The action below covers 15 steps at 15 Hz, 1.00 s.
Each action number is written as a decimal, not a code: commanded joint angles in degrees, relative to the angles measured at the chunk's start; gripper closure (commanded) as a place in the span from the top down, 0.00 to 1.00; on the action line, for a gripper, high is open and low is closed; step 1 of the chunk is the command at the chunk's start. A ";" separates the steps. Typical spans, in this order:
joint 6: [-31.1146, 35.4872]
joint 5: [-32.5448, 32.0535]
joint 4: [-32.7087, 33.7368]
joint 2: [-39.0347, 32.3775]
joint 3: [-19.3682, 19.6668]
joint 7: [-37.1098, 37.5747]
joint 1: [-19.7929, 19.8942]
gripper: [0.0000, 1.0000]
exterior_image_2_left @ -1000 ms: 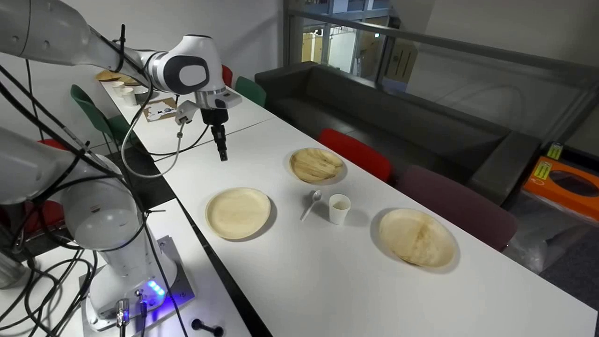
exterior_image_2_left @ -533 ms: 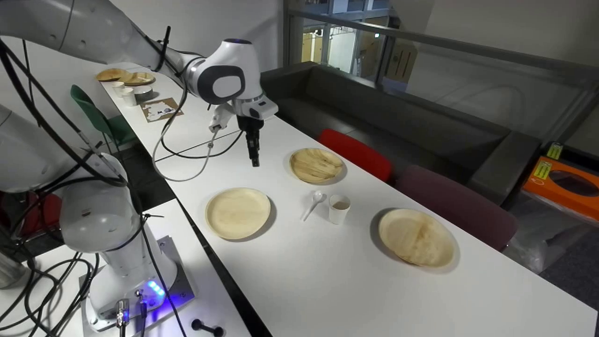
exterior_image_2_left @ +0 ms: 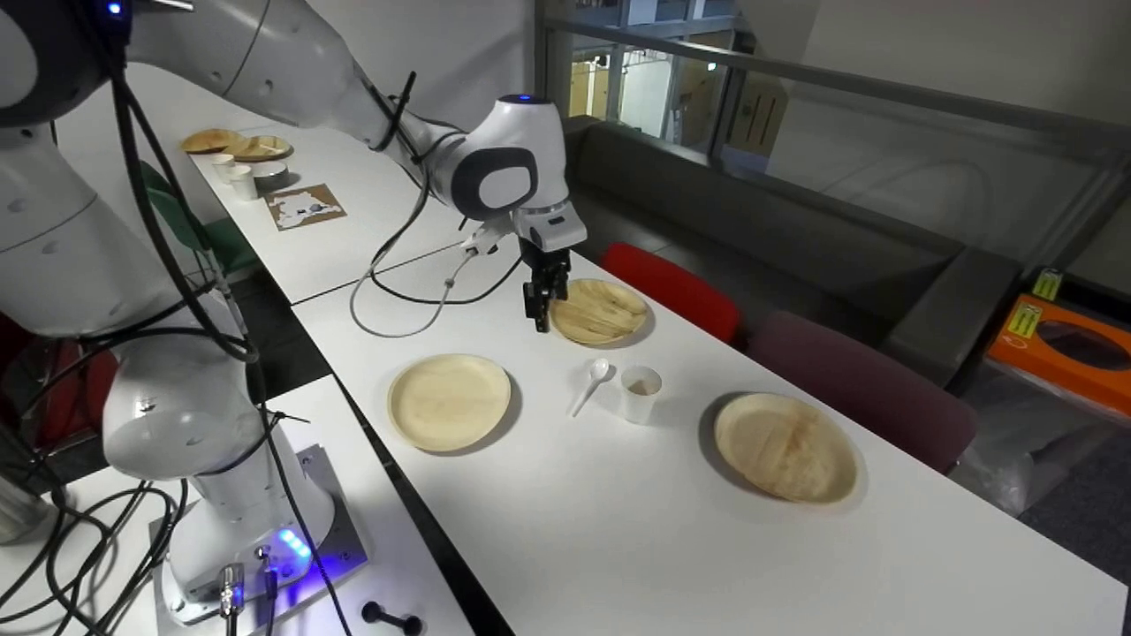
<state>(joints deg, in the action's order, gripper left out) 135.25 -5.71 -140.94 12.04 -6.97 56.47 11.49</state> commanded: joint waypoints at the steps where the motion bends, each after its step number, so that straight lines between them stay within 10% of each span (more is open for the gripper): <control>1: 1.17 -2.09 4.19 -5.56 2.81 10.65 -0.10 1.00; 10: 0.35 -0.96 4.50 -7.14 5.95 14.84 -2.38 1.00; 15: 14.72 -7.80 5.07 -10.75 6.14 28.46 -1.95 1.00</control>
<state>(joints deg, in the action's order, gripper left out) 143.04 -9.52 -137.42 4.40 -2.46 76.75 10.15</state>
